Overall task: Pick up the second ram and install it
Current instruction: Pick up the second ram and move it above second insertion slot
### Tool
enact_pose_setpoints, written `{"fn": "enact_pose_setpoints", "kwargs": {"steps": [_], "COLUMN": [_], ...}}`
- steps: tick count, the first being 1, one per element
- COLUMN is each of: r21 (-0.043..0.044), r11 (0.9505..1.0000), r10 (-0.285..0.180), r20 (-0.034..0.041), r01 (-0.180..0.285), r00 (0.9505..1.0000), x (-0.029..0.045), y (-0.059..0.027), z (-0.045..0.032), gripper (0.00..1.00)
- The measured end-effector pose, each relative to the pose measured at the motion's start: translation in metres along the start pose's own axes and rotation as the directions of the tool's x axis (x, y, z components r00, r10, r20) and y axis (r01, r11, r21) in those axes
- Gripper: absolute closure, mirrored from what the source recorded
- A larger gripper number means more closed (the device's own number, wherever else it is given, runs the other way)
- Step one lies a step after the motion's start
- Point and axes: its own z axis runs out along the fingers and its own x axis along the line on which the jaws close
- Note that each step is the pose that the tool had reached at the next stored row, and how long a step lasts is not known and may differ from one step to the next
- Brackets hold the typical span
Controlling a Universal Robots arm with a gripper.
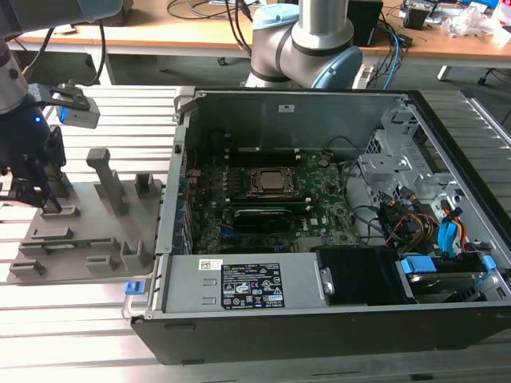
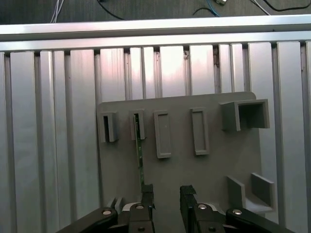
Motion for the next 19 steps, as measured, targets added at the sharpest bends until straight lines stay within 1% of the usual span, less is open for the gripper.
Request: {"fn": "enact_pose_setpoints", "kwargs": {"steps": [4, 8, 19], "r21": [0.0, 0.0, 0.0], "r11": [1.0, 1.0, 1.0], "r10": [0.0, 0.0, 0.0], "r20": [0.0, -0.0004, -0.0018], "r01": [0.0, 0.0, 0.0], "r00": [1.0, 1.0, 1.0], "x": [0.0, 0.0, 0.0001], "y": [-0.0001, -0.0002, -0.0004], "z": [0.0038, 0.0097, 0.0209], "gripper": [0.64, 0.64, 0.64]}}
